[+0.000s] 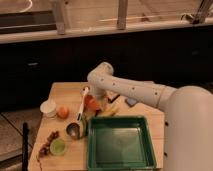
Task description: Place sponge in tray
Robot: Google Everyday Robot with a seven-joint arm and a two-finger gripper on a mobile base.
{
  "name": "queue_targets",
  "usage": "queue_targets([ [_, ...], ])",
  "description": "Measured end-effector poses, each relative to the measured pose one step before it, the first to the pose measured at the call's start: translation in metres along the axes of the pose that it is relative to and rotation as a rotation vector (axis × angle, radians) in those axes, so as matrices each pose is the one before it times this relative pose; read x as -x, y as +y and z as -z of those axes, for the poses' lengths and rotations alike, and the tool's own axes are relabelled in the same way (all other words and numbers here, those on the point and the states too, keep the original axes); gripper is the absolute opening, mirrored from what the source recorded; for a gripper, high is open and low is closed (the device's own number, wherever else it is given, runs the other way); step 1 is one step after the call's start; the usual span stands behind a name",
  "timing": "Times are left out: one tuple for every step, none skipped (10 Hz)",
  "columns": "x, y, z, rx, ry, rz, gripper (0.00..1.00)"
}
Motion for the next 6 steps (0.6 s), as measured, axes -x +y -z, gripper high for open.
queue_targets([
  [-0.02202, 0.01639, 0.00862, 0.02347, 0.01030, -0.02480, 0.80],
  [-0.01300, 0.00983, 0.00338, 0.01479, 0.00473, -0.01630, 0.80],
  [-0.01456, 0.01043, 0.00363, 0.01293, 0.00452, -0.02396, 0.80],
  [-0.01517, 0.01009, 0.00229, 0.01323, 0.00398, -0.02516, 0.80],
  [-0.02140, 0.01300, 0.00125, 0.01570, 0.00370, -0.03689, 0.80],
  [-0.01813, 0.01087, -0.00121, 0.01455, 0.00358, -0.03064, 0.80],
])
